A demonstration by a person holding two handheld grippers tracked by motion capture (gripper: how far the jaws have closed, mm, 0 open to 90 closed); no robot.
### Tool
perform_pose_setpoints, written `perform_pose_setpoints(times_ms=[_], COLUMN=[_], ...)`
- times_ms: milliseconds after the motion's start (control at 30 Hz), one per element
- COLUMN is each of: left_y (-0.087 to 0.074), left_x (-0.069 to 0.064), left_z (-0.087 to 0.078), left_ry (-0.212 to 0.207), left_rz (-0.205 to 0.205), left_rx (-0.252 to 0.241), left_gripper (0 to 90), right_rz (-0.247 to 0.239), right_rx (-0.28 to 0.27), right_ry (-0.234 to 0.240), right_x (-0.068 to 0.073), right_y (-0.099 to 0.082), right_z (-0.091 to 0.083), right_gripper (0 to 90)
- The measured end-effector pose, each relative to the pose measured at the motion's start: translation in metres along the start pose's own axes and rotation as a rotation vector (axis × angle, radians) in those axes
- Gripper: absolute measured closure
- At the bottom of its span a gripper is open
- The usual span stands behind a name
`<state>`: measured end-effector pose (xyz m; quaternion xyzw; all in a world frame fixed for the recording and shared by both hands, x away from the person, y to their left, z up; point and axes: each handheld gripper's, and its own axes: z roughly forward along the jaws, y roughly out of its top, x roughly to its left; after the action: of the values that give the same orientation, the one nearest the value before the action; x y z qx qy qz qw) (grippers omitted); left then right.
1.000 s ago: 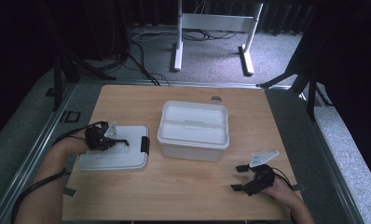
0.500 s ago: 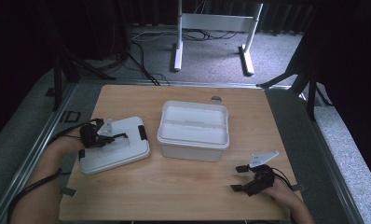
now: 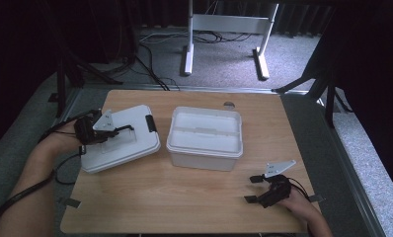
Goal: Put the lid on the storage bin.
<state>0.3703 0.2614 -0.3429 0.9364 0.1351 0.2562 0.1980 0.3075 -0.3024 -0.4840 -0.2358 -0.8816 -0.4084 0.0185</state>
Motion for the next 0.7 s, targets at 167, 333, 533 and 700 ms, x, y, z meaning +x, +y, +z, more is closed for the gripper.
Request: perform_pose_setpoints(times_ms=[167,333,533,700], left_y=[0.017,0.036,0.063,0.084], left_x=[0.006,0.009,0.01,0.009], left_z=[-0.011,-0.016,-0.012,-0.005], left_ry=[0.008,0.007,-0.011,-0.034], left_rz=[0.021,0.058,0.096,0.131], left_rx=[-0.013,-0.043,-0.084,-0.095], left_gripper=[84.1,84.2,84.2,84.2], right_rz=[0.0,0.005,0.003,0.007], right_rx=[0.0,-0.005,-0.001,-0.006], right_ry=[0.0,0.002,0.003,0.007], right_x=[0.001,0.0,0.0,0.0], right_y=[-0.001,-0.002,-0.002,-0.003], right_z=[0.0,0.0,0.001,0.0], right_gripper=[13.6,13.6,13.6,13.6])
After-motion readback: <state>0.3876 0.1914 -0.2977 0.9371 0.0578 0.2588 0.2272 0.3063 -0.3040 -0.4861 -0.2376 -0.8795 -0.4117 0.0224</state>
